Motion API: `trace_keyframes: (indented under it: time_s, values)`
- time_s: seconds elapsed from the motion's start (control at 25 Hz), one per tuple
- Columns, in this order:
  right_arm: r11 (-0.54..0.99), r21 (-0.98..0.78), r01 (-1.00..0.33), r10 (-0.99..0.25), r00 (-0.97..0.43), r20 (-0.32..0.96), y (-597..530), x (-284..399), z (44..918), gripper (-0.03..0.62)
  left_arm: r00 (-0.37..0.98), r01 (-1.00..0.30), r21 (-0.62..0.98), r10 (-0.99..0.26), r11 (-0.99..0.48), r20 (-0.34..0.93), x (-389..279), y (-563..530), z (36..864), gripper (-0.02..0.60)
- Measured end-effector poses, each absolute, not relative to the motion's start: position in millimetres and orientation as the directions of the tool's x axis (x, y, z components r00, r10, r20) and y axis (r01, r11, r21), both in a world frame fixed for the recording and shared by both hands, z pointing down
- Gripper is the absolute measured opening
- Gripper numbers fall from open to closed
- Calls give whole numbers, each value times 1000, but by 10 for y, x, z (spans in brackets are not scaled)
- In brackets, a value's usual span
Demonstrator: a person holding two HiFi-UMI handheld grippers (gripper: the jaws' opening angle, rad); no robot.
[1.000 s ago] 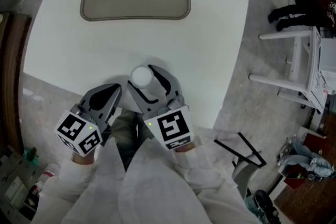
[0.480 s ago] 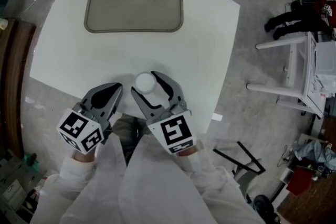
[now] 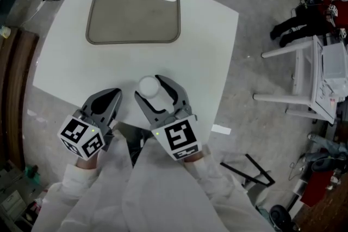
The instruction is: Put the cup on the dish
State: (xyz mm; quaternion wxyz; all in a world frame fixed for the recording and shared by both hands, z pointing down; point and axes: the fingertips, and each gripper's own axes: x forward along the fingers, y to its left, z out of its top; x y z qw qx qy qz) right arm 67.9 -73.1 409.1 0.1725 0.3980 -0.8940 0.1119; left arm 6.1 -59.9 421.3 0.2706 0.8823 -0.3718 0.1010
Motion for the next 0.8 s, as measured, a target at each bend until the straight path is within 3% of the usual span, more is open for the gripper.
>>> trace_keyframes:
  time_s: [0.8]
  values:
    - [618, -62, -784, -709, -590, 387, -1404, 440, 3956, 259, 741, -670, 350, -562, -655, 367, -176, -1293, 4050, 8]
